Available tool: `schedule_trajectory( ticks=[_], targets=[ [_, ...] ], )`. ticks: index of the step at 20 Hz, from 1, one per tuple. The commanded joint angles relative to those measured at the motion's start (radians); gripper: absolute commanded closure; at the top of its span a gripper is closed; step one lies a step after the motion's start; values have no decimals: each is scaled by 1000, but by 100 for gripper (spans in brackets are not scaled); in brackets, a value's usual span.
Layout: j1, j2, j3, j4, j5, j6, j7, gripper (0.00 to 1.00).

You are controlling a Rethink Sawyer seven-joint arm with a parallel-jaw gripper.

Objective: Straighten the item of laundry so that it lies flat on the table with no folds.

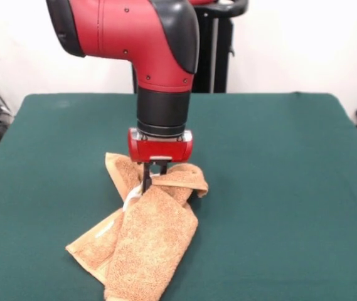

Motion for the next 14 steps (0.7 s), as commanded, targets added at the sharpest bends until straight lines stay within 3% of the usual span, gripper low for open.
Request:
schedule_trajectory(
  ticks=[1,6,14],
  targets=[
    [-86,21,213,139,40,-113,171,100],
    [-130,-70,276,192,73,-27,151,100],
    [-162,-132,323,225,109,19,142,100]
  ],
)
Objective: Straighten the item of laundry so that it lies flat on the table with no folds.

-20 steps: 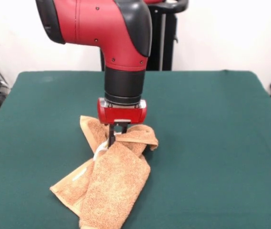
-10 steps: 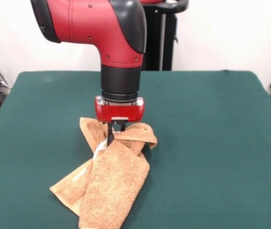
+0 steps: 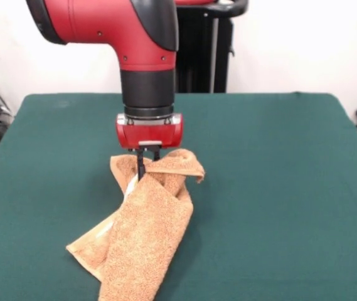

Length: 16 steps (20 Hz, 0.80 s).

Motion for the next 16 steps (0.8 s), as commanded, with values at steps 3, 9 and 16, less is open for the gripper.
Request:
schedule_trajectory(
  ticks=[3,9,16],
  targets=[
    [-13,-66,201,116,79,50,137,100],
    [-23,-144,223,148,99,54,138,100],
    [33,-227,139,189,83,-254,264,100]
  ],
)
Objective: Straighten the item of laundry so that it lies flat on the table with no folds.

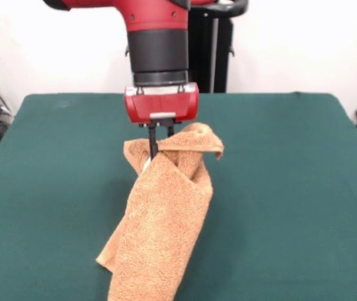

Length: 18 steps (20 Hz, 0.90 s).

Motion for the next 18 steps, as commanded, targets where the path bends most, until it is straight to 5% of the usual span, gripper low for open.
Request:
schedule_trajectory(
  ticks=[1,5,11,18],
  targets=[
    [88,-103,15,119,58,-267,282,100],
    [184,-119,-109,145,151,-485,327,100],
    [180,-42,-101,148,204,-686,339,100],
    [146,175,-86,62,112,-986,296,100]
  ],
)
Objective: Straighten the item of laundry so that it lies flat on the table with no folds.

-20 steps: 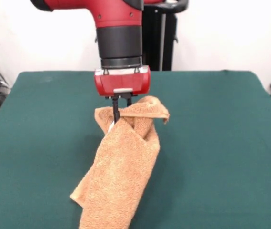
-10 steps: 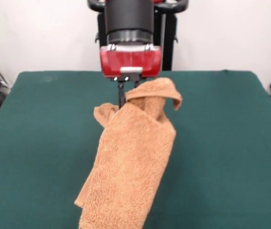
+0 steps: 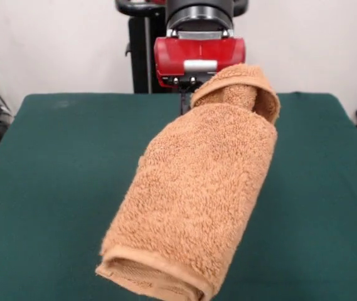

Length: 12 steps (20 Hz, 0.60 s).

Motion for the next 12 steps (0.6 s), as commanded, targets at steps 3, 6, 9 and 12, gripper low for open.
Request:
schedule_trajectory(
  ticks=[3,6,9,12],
  targets=[
    [-22,285,15,-38,-40,-369,283,100],
    [-52,341,36,-50,-63,-417,306,100],
    [-67,370,46,-56,-72,-421,298,100],
    [-61,350,39,-33,-41,-393,259,100]
  ],
)
